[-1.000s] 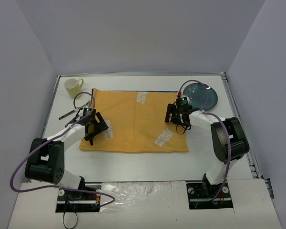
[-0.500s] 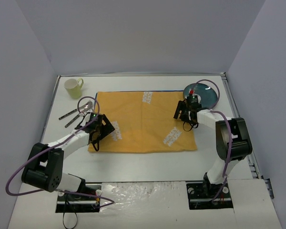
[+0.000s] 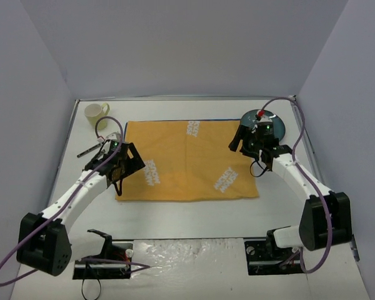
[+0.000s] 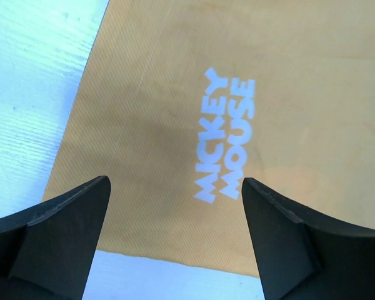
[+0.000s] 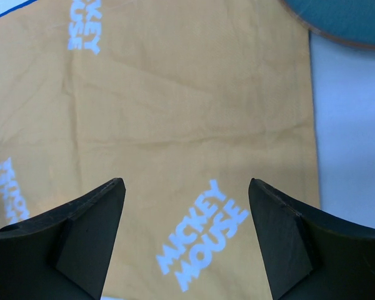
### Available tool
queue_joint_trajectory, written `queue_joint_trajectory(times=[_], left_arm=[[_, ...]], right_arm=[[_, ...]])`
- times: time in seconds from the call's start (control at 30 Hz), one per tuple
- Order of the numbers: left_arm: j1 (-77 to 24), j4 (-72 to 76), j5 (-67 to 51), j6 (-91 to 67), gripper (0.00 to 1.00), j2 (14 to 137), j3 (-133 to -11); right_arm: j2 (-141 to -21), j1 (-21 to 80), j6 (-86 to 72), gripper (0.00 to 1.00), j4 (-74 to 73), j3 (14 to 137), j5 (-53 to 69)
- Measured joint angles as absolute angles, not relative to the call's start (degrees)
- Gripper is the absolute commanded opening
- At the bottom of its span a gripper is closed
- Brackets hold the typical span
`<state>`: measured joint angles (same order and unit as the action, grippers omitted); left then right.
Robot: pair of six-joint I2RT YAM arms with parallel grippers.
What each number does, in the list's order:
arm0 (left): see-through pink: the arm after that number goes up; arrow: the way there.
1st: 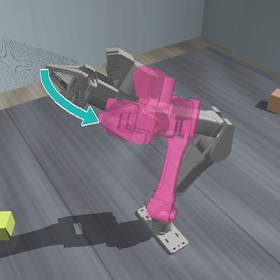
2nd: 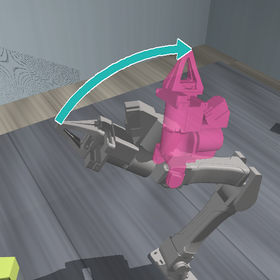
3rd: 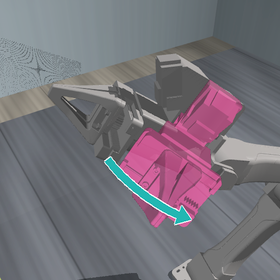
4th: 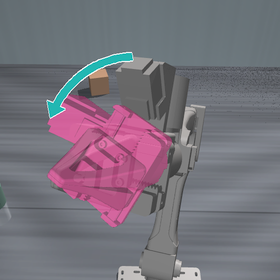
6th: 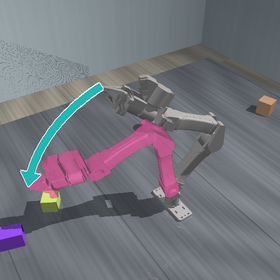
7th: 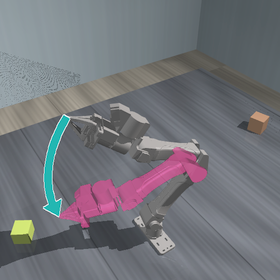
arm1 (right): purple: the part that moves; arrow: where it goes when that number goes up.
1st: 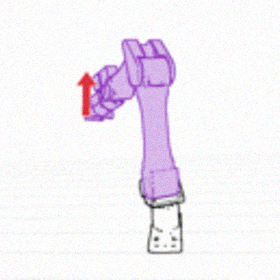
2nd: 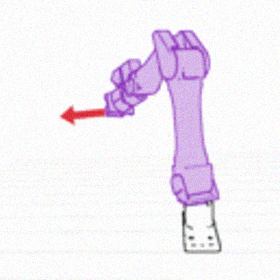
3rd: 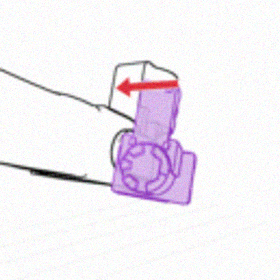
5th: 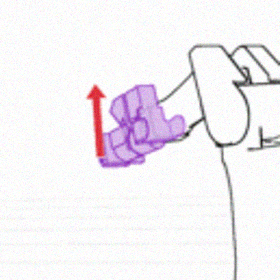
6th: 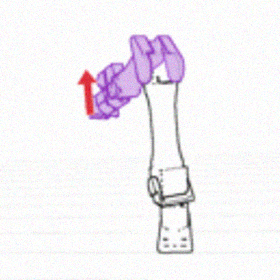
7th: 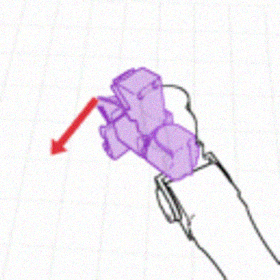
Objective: Set the dinner table for one person
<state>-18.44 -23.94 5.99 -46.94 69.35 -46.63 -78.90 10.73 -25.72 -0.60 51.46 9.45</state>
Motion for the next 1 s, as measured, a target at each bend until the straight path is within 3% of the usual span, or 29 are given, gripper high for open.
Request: queue_joint_trajectory(times=[0.37,0.67,1.0], left_arm=[[-18.44,-24.28,4.36,-48.57,0.43,67.07,-34.00],[-16.76,-21.27,4.63,-51.02,0.35,69.47,-32.07],[-13.35,-18.49,2.06,-54.01,0.39,64.88,-28.34]], right_arm=[[-67.18,10.92,-37.29,0.71,-2.79,29.96,12.23],[-66.42,8.45,-45.19,0.67,1.14,24.29,11.84],[-67.70,0.69,-45.84,0.69,3.62,24.26,13.76]])
